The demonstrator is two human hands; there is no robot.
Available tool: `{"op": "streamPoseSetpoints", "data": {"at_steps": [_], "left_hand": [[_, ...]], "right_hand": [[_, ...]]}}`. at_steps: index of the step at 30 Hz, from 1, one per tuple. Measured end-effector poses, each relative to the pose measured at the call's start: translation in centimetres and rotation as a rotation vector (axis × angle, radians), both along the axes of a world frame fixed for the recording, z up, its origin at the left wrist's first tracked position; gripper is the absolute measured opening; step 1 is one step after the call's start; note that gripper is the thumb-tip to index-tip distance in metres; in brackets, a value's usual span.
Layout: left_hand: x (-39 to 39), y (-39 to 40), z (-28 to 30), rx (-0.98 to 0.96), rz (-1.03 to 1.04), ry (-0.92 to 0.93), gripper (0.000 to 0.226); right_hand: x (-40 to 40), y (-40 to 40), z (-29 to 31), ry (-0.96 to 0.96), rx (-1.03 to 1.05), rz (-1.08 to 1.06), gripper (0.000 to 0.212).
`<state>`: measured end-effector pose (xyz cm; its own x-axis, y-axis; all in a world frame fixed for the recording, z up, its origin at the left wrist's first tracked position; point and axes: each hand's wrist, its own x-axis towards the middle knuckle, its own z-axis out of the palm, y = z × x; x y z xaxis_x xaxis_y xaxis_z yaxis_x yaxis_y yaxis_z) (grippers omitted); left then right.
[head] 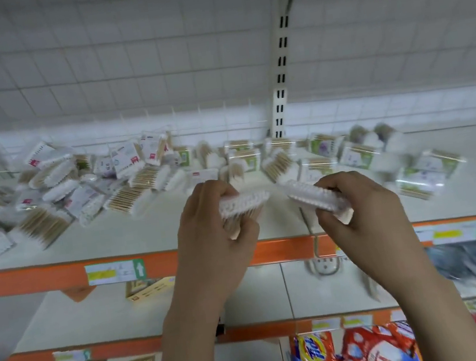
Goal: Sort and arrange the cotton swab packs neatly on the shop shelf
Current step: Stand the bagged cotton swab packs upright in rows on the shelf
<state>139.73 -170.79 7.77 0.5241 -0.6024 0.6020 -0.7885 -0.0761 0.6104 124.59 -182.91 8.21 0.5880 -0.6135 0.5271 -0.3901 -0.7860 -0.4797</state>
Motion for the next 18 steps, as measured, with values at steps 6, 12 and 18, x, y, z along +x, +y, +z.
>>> {"op": "streamPoseSetpoints", "data": {"at_steps": [6,12,18], "left_hand": [[-5.1,-3.0,-0.2,0.010,-0.039,0.034,0.027],[-13.5,-9.7,-1.1,-0.002,-0.051,0.029,0.030],[-23.4,-16.3,-2.6,0.068,-0.126,0.002,0.033]], "right_hand": [[-6.1,-2.3,-0.6,-0.030,0.010,-0.051,0.028],[-15.4,-8.0,-1.1,-0.017,-0.003,-0.111,0.026],[-26.0,-13.7,-2.0,0.027,0.027,-0.196,0.027]]}}
